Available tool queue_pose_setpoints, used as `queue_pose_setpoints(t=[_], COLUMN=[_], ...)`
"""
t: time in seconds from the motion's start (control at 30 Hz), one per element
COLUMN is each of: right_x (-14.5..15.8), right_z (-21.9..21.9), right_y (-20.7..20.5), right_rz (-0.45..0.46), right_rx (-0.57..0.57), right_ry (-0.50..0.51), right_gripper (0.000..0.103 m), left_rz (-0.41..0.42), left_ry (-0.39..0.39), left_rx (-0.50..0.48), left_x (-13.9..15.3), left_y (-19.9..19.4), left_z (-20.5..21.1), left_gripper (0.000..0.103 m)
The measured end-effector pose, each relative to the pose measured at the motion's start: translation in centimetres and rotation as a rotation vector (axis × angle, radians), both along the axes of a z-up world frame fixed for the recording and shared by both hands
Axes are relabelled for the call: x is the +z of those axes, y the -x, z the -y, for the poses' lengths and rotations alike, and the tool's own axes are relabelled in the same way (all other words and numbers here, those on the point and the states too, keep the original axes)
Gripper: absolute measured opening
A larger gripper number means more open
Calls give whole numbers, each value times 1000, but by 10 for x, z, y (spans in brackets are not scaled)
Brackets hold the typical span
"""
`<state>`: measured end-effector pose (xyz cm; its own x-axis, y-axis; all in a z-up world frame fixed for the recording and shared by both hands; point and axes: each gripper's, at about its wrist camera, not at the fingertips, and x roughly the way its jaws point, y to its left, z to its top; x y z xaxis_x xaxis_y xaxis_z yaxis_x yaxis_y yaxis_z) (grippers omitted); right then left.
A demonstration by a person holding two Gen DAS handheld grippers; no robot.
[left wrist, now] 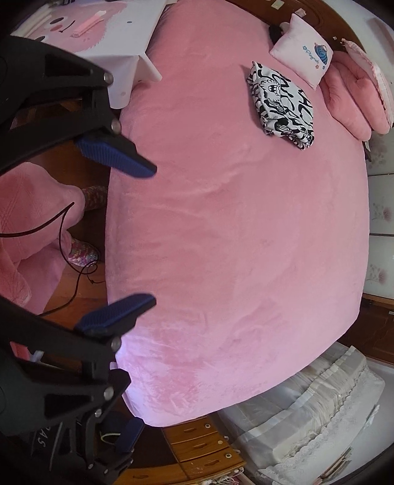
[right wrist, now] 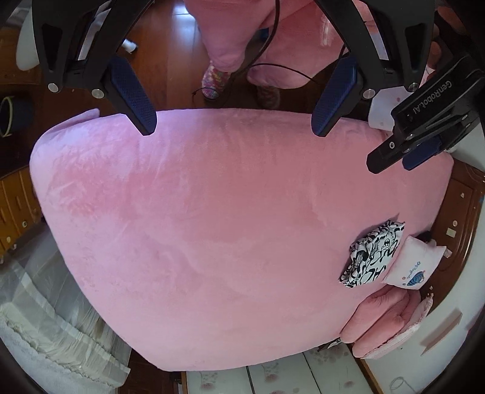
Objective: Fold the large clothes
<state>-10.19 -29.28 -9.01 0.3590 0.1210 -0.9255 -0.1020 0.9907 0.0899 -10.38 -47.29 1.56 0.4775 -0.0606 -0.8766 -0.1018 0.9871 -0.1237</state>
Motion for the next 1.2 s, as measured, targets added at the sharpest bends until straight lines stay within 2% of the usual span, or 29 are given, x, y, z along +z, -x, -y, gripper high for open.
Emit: queue_pose_setpoints(t=[0.2, 0.57, 0.7, 1.2], right_x=[5, 9, 9, 14], right_z=[-3, 3, 1, -4], right_y=[0, -13, -13, -14], right_rz=[27, 32, 36, 62], right_rx=[7, -23, -22, -6], right_ry=[20, 6, 7, 19], right_gripper=[103, 103, 103, 103], left_rz=[14, 53, 49, 57], left_ry=[31, 25, 15, 10], left_rx=[27, 74, 67, 51], left_x=[-1, 15, 16, 15], left_y=[-2, -7, -10, -16], left_z=[-13, -22, -22, -18], left_gripper=[88, 91, 103, 103])
